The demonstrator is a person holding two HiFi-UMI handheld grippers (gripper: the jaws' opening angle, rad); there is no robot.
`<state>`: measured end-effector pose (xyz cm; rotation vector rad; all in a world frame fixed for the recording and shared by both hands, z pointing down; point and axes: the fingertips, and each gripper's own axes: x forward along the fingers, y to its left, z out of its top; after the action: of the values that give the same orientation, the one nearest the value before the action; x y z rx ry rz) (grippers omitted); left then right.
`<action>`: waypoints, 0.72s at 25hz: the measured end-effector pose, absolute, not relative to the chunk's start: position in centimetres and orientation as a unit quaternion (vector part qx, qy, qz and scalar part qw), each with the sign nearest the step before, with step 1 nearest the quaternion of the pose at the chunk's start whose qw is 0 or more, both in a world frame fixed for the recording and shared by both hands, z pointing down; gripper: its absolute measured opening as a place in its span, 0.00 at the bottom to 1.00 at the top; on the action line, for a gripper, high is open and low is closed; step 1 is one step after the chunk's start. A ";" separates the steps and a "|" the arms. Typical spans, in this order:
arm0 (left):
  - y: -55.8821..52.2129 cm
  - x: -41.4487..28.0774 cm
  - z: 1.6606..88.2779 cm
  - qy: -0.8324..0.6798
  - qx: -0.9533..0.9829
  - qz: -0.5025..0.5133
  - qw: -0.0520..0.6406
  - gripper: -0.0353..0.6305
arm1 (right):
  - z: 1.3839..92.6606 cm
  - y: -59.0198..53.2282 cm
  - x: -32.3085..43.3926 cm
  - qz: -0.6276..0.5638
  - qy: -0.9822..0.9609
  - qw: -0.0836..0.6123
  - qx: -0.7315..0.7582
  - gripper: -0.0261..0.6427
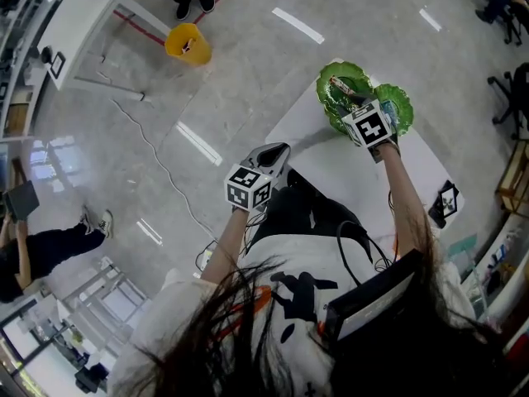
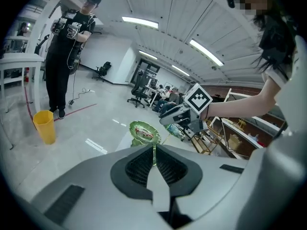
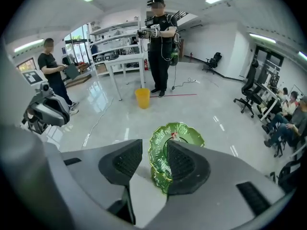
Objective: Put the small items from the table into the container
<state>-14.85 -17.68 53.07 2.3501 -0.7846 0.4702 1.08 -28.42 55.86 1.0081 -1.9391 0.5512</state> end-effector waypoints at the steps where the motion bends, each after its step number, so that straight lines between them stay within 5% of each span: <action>1: -17.4 -14.8 53.1 -0.291 0.889 0.179 0.305 0.07 | 55.8 -27.6 1.1 0.231 -0.775 0.420 0.412 0.29; 18: -15.5 -11.8 51.3 -0.251 0.909 0.173 0.285 0.07 | 54.4 -16.5 2.2 0.380 -0.726 0.222 0.528 0.17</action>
<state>-11.77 -15.46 51.28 2.4308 -0.6705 0.4620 2.23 -16.47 54.36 1.4596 -2.0056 1.0494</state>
